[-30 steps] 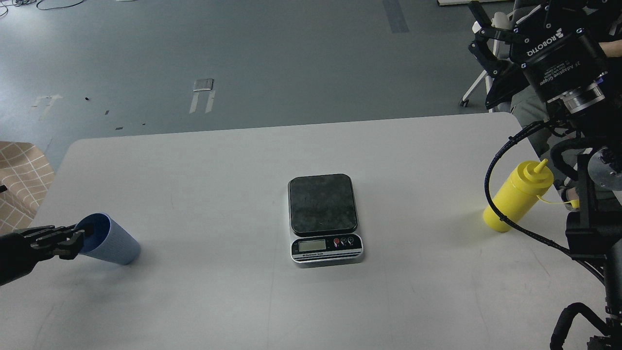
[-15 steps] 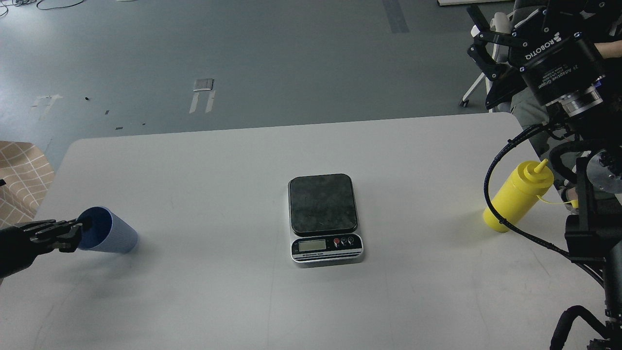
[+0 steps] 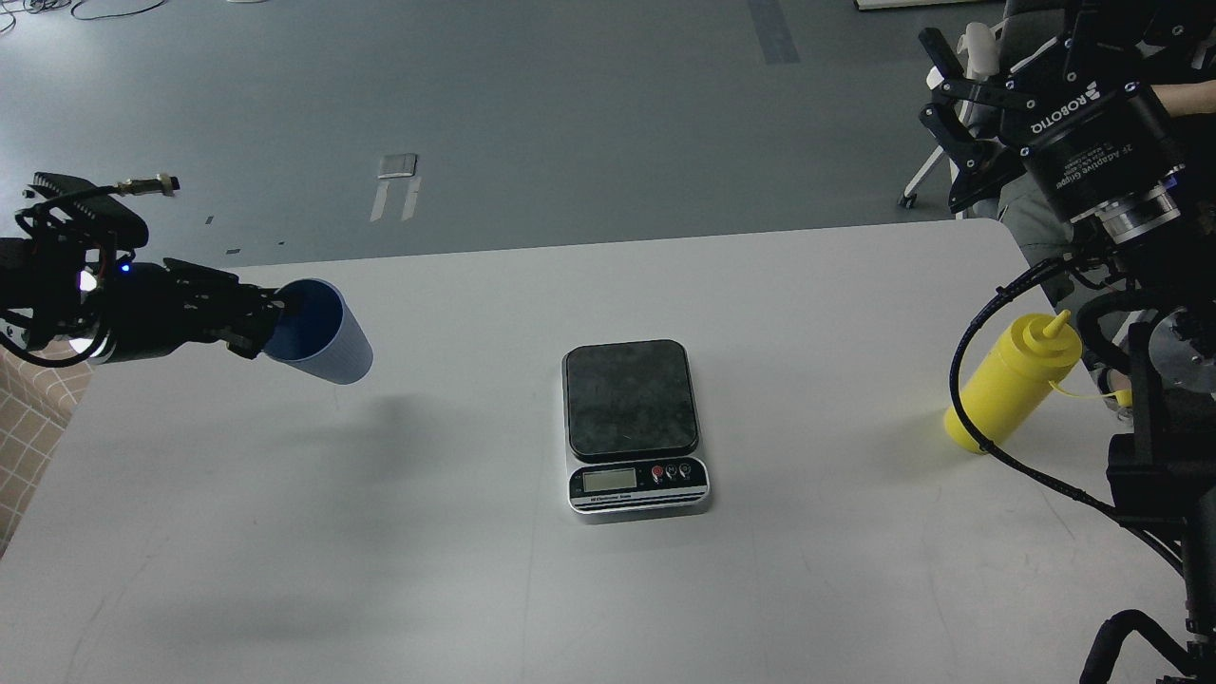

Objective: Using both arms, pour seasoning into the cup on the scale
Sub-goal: 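Lift the blue cup, turn it upright, and lower it onto the scale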

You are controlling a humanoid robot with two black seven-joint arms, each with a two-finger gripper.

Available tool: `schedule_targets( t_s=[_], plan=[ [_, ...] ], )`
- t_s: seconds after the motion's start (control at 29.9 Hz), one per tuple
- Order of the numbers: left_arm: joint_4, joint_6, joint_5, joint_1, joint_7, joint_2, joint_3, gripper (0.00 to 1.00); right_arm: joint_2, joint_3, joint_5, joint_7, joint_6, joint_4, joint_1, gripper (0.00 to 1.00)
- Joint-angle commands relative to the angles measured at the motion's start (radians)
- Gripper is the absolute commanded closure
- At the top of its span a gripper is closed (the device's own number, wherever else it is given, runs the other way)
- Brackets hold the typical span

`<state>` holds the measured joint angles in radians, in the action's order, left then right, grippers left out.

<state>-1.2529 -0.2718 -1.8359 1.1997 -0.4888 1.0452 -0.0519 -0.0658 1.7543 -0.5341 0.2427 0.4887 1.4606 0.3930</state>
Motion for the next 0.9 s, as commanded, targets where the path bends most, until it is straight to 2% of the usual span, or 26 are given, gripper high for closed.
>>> schedule_targets(
  t_s=[0.0,0.03,0.2,0.27,0.5,0.87],
  plan=[
    [-0.02,-0.084,-0.022,0.054,0.0,-0.083,0.0,1.0,-0.002,0.004,0.0,-0.013,0.0,0.003,-0.014,0.0],
    [-0.032,-0.114,-0.022,0.069,0.0,-0.112,0.0,1.0,-0.002,0.008,0.0,-0.016,0.0,0.006,-0.019,0.0],
    [-0.042,-0.159,-0.031,0.093,0.0,-0.208,0.0,1.0,-0.002,0.022,0.0,-0.02,0.0,0.007,-0.037,0.0],
    [-0.03,-0.194,-0.031,0.138,0.0,-0.309,0.0,1.0,-0.002,0.034,0.002,-0.02,0.0,0.007,-0.054,0.0],
    [0.065,-0.201,-0.029,0.187,0.0,-0.465,0.0,1.0,-0.002,0.056,0.002,-0.02,0.0,0.007,-0.082,0.0],
    [0.096,-0.211,-0.028,0.169,0.0,-0.576,-0.002,1.0,-0.002,0.063,0.002,-0.025,0.0,0.007,-0.1,0.0]
  ],
)
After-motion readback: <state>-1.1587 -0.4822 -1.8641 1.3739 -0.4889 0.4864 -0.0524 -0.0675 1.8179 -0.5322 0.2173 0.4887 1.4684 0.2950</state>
